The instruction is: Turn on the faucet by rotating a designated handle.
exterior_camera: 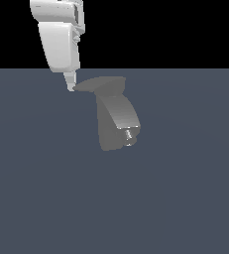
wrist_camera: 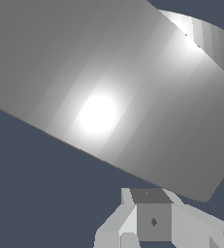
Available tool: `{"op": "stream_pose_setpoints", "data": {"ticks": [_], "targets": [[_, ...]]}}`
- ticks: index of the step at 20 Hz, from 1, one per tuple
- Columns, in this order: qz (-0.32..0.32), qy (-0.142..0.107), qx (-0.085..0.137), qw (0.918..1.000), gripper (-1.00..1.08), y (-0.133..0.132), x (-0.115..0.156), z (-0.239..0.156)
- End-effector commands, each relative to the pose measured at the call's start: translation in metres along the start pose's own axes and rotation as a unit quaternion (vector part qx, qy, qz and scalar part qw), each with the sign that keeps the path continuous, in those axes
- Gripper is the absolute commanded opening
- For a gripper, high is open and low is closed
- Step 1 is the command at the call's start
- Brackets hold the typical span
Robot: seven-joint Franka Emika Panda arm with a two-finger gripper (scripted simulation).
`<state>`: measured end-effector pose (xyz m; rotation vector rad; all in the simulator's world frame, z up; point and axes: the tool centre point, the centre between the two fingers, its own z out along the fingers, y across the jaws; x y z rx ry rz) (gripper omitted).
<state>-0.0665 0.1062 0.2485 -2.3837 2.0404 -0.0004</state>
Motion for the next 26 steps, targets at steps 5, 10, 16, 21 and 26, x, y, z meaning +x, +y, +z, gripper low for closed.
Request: {"op": "stream_pose_setpoints", "data": {"ticks": [5, 10, 16, 21, 26], "targets": [[0.007, 0.001, -0.001, 1.0000, -1.00, 0.018, 0.022, 0.000], [0.007, 0.001, -0.001, 1.0000, -1.00, 0.031, 0.033, 0.000], [0.007, 0.001, -0.001, 1.0000, -1.00, 0.045, 0.045, 0.000], [0.003, 0.001, -0.001, 1.0000, -1.00, 0.044, 0.062, 0.000], [0.004, 0.001, -0.001, 1.0000, -1.00, 0.047, 0.093, 0.000]]}}
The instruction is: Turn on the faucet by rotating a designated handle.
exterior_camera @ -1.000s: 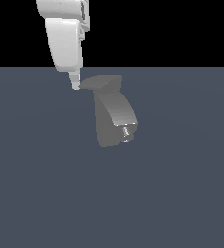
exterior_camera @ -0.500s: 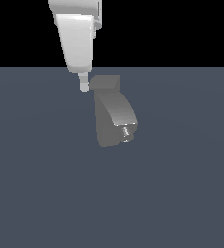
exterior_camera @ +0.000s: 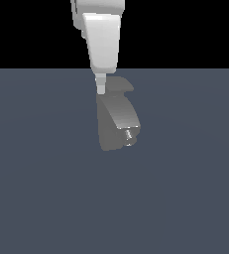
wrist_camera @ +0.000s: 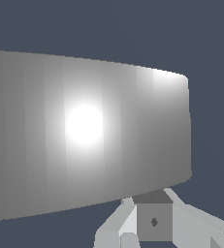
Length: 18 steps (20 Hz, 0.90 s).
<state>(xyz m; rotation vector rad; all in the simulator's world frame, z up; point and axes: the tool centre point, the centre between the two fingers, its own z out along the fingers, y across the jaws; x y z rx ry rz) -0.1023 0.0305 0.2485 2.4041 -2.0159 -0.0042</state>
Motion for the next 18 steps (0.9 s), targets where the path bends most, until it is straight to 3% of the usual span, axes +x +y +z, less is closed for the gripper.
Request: {"op": "stream_pose_setpoints", "data": {"ticks": [1, 10, 11, 12, 18], "targets": [[0.015, 0.000, 0.003, 0.9999, -1.00, 0.001, 0.030, 0.000], [0.017, 0.000, 0.002, 0.9999, -1.00, 0.006, 0.085, 0.000], [0.017, 0.000, 0.002, 0.9999, -1.00, 0.006, 0.085, 0.000], [0.003, 0.000, 0.003, 1.0000, -1.00, 0.002, 0.066, 0.000], [0.006, 0.000, 0.003, 1.0000, -1.00, -0.012, 0.086, 0.000]]}}
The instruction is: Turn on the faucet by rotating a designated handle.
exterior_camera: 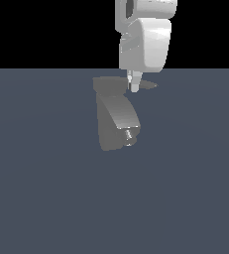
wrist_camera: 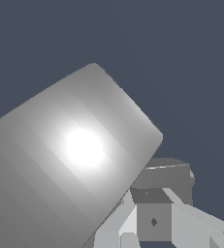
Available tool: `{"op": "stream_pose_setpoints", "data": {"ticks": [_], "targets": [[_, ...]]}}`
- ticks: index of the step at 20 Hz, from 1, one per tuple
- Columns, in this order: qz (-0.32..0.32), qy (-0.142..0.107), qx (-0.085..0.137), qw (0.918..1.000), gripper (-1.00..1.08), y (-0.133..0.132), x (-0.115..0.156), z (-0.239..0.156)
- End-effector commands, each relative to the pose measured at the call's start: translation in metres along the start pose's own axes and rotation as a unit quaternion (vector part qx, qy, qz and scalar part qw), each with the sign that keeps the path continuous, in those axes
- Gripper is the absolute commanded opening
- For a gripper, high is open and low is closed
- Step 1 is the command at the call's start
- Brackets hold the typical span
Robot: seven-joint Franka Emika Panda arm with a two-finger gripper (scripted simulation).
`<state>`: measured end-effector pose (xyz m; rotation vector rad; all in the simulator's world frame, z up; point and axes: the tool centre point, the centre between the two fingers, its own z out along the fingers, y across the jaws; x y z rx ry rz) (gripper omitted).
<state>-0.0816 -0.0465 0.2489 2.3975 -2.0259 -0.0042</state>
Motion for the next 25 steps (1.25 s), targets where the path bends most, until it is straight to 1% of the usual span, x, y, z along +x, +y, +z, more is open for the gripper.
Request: {"op": "stream_pose_setpoints", "data": {"ticks": [1, 22, 25], "targets": [[0.002, 0.000, 0.002, 1.0000, -1.00, -0.008, 0.010, 0.000], [0.012, 0.000, 0.002, 0.9999, -1.00, -0.055, 0.078, 0.000], [0.013, 0.000, 0.002, 0.9999, -1.00, -0.059, 0.084, 0.000]]}}
